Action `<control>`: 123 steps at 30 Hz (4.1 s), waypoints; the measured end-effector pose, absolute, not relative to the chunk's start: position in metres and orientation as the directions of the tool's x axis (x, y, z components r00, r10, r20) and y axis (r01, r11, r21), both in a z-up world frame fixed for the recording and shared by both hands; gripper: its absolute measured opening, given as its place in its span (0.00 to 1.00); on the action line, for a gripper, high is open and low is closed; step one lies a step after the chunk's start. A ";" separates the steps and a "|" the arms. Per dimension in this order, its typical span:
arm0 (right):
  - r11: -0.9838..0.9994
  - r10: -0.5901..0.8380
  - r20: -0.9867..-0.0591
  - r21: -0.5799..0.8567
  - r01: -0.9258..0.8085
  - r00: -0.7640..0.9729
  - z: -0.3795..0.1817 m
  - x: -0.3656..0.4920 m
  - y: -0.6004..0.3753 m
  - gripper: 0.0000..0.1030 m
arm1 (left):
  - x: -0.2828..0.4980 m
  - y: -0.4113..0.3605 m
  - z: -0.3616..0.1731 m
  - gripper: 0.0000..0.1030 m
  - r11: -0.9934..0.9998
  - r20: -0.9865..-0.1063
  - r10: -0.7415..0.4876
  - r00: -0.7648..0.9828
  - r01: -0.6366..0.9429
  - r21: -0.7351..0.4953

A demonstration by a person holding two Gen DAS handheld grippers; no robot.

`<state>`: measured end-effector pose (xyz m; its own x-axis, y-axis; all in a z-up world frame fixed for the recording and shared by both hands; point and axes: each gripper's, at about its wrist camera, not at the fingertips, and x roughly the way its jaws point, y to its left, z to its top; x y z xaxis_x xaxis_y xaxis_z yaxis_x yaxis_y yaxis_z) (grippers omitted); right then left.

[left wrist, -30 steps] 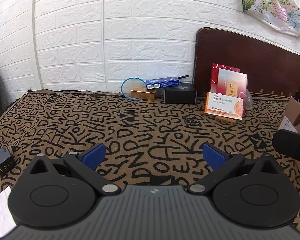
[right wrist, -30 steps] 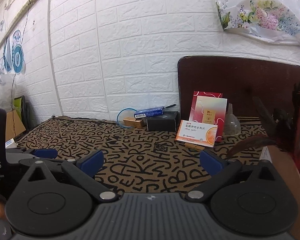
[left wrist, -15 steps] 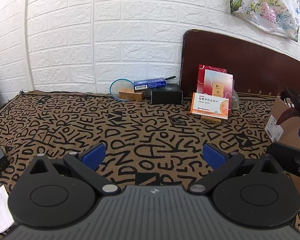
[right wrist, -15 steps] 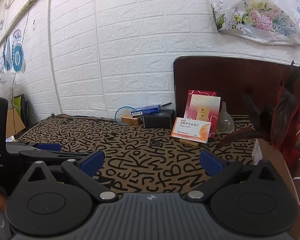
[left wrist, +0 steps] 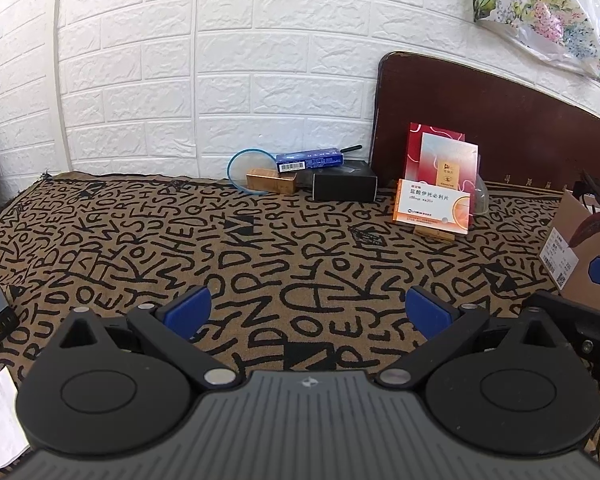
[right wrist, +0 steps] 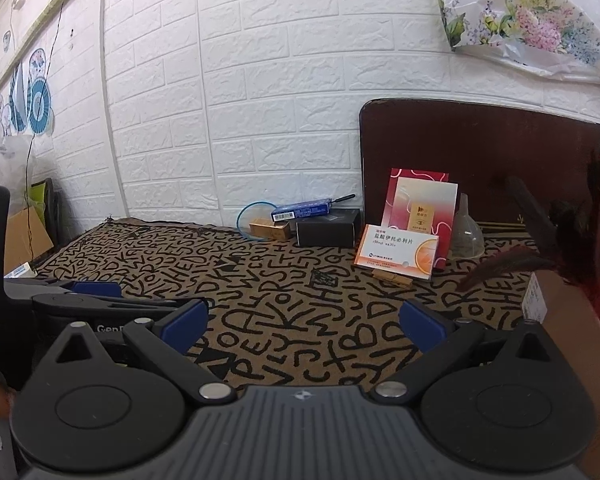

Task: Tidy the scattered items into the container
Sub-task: 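Move both open grippers back toward the items on the table, then grasp the wooden clothespin with the right gripper while the left grasps the white-orange medicine box, then carry the clothespin and the medicine box toward the cardboard tray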

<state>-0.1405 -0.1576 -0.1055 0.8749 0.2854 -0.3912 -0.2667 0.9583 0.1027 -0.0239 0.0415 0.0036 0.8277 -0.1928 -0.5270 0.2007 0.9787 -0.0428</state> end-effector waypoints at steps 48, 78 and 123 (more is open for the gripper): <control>0.885 0.374 -0.580 -0.009 -0.465 0.724 -0.205 0.097 -0.179 0.60 | 0.137 -0.004 -0.043 1.00 0.991 -0.535 -0.099 0.839 0.131 0.022; 0.912 0.324 -0.611 -0.001 -0.411 0.722 -0.205 0.021 -0.204 0.11 | 0.213 -0.116 -0.048 0.44 0.347 -0.635 -0.730 0.251 0.937 -0.029; 0.926 0.256 -0.564 -0.089 -0.366 0.785 -0.168 -0.032 -0.178 0.10 | 0.103 -0.055 -0.013 0.19 0.682 -0.489 -0.627 0.606 0.731 0.031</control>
<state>-0.0317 -0.1780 -0.1679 0.7853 0.2560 -0.5637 -0.3657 0.9265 -0.0888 0.1034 -0.0550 -0.0130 0.6063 -0.6271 -0.4890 0.7307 0.6820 0.0314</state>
